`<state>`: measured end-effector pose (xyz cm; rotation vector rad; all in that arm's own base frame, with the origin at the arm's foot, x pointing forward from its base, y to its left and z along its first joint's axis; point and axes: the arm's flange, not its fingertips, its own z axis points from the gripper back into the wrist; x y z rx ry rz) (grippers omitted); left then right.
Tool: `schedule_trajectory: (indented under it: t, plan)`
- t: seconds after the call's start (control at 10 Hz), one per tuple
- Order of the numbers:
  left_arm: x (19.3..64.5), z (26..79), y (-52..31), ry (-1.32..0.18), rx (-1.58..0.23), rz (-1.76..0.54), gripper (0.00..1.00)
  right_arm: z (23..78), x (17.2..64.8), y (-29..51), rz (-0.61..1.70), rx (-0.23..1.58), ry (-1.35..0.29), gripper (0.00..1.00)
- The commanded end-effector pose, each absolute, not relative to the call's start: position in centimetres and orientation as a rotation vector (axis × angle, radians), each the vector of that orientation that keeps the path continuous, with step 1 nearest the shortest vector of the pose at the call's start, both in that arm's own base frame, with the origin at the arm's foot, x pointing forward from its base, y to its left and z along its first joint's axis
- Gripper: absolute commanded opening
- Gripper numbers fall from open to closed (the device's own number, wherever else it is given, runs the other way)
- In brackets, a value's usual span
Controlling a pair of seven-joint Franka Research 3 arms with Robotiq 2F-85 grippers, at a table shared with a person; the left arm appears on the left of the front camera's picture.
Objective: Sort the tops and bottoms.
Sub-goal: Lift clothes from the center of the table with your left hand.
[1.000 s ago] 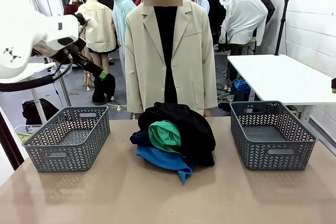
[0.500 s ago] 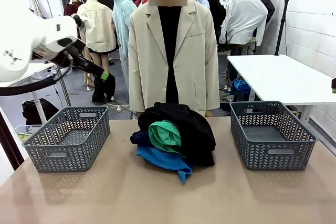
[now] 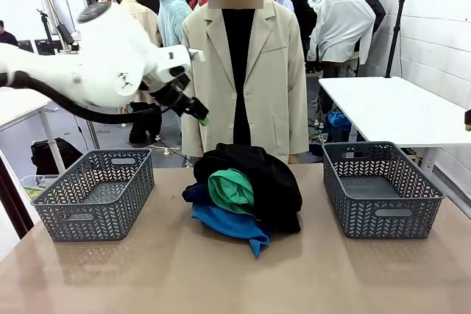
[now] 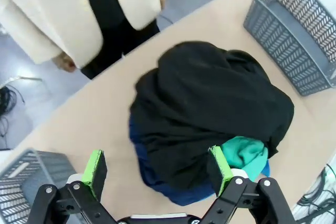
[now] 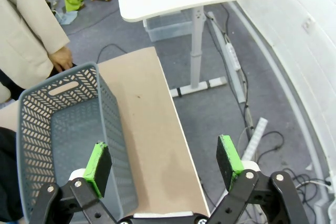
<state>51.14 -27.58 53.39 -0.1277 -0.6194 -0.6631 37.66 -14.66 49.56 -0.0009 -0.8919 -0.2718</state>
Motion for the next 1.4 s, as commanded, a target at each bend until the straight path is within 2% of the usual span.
schedule_trajectory:
  t: [0.0,0.3,0.6,0.9,1.3]
  plan:
    - [53.1,52.7,-29.8,-0.513,-0.121,-0.558,1.0,49.5,37.6,-14.7,-0.279,0.007,-0.885,1.0]
    - [53.8,48.6,-31.1,-0.438,-0.107,-0.468,1.0,49.5,37.6,-14.7,-0.279,0.007,-0.885,1.0]
    - [53.6,48.5,-30.6,-0.448,-0.112,-0.514,1.0,49.5,37.6,-14.7,-0.279,0.007,-0.885,1.0]
    - [53.2,46.9,-30.9,-0.339,-0.211,-0.304,1.0,49.5,37.6,-14.7,-0.279,0.007,-0.885,1.0]
    - [54.4,45.8,-31.4,-0.245,-0.208,-0.266,1.0,49.5,37.6,-14.7,-0.279,0.007,-0.885,1.0]
